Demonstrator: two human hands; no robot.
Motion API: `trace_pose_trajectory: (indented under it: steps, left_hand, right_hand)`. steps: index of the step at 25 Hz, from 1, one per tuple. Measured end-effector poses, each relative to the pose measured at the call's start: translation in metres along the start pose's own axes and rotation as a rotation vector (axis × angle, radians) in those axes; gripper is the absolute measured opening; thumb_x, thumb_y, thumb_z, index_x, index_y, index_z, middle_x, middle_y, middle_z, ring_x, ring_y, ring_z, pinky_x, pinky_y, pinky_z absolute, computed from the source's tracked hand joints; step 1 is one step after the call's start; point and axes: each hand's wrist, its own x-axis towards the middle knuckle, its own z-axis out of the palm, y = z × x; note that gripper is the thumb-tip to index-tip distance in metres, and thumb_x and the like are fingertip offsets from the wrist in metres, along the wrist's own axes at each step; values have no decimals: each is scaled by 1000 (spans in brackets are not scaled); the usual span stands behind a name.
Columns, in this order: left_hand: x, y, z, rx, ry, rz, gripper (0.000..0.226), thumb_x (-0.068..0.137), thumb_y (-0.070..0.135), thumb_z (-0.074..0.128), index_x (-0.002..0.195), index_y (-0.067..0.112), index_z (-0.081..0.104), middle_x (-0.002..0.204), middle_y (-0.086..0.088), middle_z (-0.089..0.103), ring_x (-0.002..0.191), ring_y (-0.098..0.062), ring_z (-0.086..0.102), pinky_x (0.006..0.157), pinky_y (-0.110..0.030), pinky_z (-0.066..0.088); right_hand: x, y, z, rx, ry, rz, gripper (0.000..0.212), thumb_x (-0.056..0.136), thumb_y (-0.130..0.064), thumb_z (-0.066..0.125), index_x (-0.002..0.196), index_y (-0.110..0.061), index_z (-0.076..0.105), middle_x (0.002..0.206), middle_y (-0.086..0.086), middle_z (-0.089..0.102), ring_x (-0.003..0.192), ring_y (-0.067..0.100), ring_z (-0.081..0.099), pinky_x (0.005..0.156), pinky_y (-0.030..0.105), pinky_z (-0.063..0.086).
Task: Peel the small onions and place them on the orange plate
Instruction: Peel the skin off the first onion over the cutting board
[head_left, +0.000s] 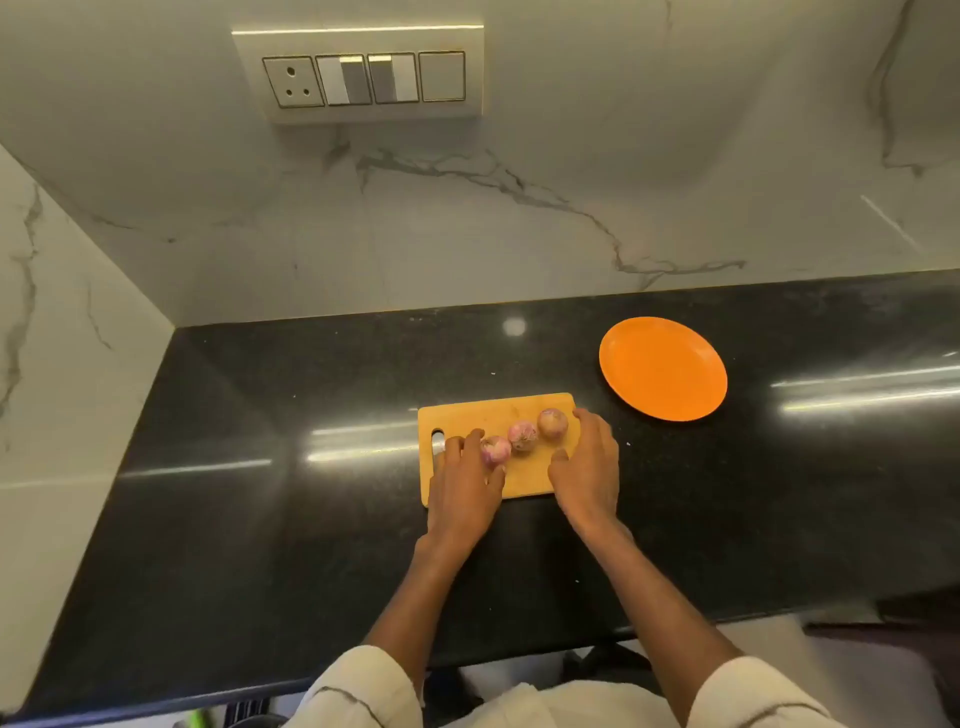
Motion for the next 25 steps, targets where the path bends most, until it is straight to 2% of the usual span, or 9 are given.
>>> trace_pose_trajectory:
  steps: [3, 6, 8, 11, 13, 16, 18, 20, 25]
  left_hand:
    - [9, 2, 6, 95, -11, 61, 60, 98, 38, 74, 152, 26, 49, 147, -3, 52, 130, -25, 52, 105, -39, 50]
    - [22, 1, 6, -6, -5, 38, 48, 98, 34, 75, 142, 23, 61, 133, 0, 62, 118, -19, 58, 97, -36, 53]
    - [28, -2, 0, -224, 13, -8, 34, 100, 36, 71, 130, 21, 68, 119, 4, 71, 104, -14, 66, 88, -32, 55]
    - [34, 6, -14, -671, 67, -202, 25, 111, 35, 54, 119, 19, 71, 99, -1, 78, 93, -22, 74, 80, -33, 56]
    - [42, 18, -24, -943, 28, -298, 33, 114, 35, 46, 120, 14, 71, 94, -6, 80, 92, -24, 74, 78, -36, 54]
    - [47, 32, -37, -1201, 2, -300, 41, 112, 43, 49, 121, 12, 74, 101, -4, 77, 97, -18, 67, 80, -36, 52]
    - [46, 39, -42, -1259, 35, -288, 38, 110, 41, 53, 121, 12, 76, 107, -5, 77, 99, -19, 66, 82, -35, 52]
    - [41, 45, -47, -1274, 47, -246, 31, 110, 32, 56, 128, 13, 73, 114, -9, 78, 99, -22, 69, 83, -36, 56]
    - [26, 57, -61, -1148, 54, -95, 35, 105, 28, 66, 139, 21, 66, 123, -6, 78, 105, -25, 77, 87, -34, 63]
  right_hand:
    - [15, -2, 1, -218, -199, -248, 74, 89, -10, 73, 154, -29, 43, 170, -2, 25, 160, 24, 17, 123, 51, 35]
    - [35, -8, 2, -267, -302, -355, 68, 92, -15, 71, 153, -31, 46, 173, -3, 22, 162, 22, 11, 125, 54, 25]
    - [42, -10, 1, -174, -301, -394, 59, 94, -16, 69, 149, -29, 52, 168, -3, 33, 161, 20, 18, 127, 52, 25]
    - [52, -22, 2, 61, -227, -404, 41, 97, -10, 67, 136, -24, 66, 155, -5, 50, 153, 14, 34, 125, 39, 33]
    - [57, -39, -5, 268, -260, -326, 31, 101, -9, 64, 128, -22, 71, 141, -8, 61, 138, 7, 50, 113, 26, 44]
    - [58, -63, -17, 569, -514, -238, 28, 104, -16, 63, 130, -23, 71, 125, -11, 70, 115, 6, 66, 85, 18, 57]
    - [55, -68, -20, 664, -589, -191, 30, 102, -22, 69, 131, -29, 70, 124, -12, 71, 108, 12, 70, 82, 30, 62]
    - [49, -70, -24, 716, -580, -160, 33, 97, -23, 75, 129, -32, 71, 123, -11, 71, 106, 14, 70, 84, 37, 62]
    - [47, -67, -31, 825, -545, -113, 30, 98, -19, 74, 124, -32, 75, 119, -8, 74, 109, 17, 70, 78, 31, 62]
